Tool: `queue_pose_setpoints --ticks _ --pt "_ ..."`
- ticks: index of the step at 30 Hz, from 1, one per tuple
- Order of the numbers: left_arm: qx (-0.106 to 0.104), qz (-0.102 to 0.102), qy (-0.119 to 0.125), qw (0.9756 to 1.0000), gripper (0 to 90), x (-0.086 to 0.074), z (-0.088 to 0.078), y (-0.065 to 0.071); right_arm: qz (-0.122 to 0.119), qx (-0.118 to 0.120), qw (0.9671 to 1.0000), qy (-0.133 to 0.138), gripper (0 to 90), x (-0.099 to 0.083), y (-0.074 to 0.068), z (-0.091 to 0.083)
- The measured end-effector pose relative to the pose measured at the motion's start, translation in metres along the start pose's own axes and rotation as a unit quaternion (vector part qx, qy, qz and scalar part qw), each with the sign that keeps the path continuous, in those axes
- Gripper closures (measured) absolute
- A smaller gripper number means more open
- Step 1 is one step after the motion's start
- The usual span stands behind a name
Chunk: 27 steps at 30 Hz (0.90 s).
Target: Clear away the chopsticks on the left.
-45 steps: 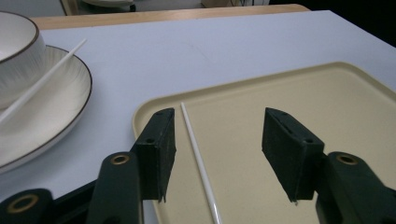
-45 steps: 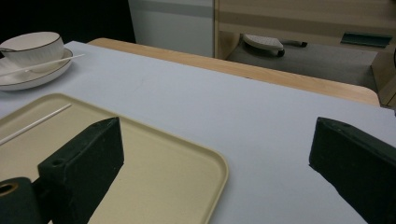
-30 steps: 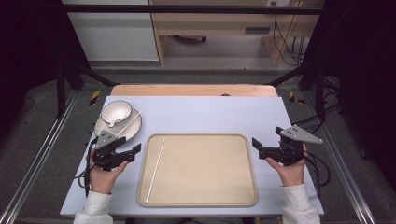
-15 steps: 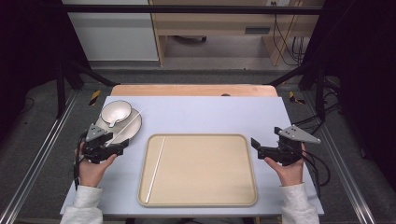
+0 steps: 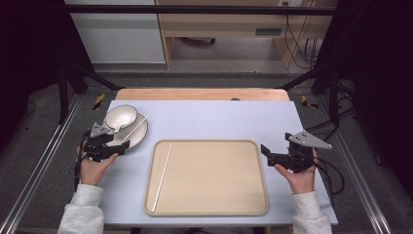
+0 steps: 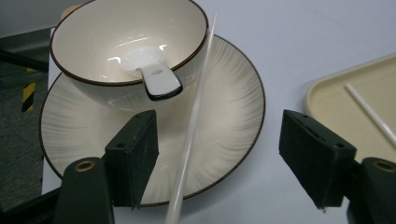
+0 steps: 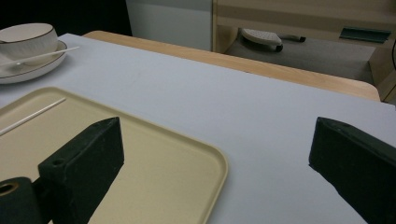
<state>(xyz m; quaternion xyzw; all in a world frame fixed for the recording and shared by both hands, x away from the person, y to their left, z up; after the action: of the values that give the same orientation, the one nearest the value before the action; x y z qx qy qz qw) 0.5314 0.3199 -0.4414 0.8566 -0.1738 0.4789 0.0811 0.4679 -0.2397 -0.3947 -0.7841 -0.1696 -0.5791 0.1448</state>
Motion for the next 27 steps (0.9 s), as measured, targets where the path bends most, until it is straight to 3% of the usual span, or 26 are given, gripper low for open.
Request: queue_pose_setpoints --ticks 5,7,12,20,27 --pt "0.000 0.001 -0.009 1.0000 34.0 0.000 0.010 -0.004 -0.004 0.001 1.0000 -0.004 3.6 -0.001 0.000 0.001" --pt "0.006 0.009 -0.026 0.9996 37.5 -0.002 0.018 -0.004 -0.004 0.000 1.0000 -0.004 3.6 -0.001 0.000 0.001" --pt "0.014 0.015 -0.043 0.9989 44.7 -0.005 0.028 -0.008 -0.003 0.000 1.0000 -0.003 3.7 -0.001 0.000 0.001" --pt "0.007 0.008 -0.051 0.9986 60.2 -0.008 0.034 -0.014 -0.005 0.000 1.0000 -0.007 3.6 -0.002 -0.002 0.005" --pt "0.001 0.014 -0.063 0.9979 73.3 -0.010 0.042 -0.013 -0.006 0.002 0.9999 -0.010 3.7 -0.003 -0.003 0.006"
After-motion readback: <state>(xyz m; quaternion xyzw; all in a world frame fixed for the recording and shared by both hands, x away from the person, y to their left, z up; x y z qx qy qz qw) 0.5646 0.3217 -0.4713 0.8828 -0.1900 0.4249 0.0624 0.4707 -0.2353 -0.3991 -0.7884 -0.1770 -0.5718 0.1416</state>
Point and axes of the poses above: each handheld gripper's, and its own axes: z roughly forward along the jaws, x roughly out of its top, y roughly to its right, the point moved 2 cm from there along z, roughly forward along the jaws, and after that the axes turned 6 degrees about y, right-handed, at the moved point
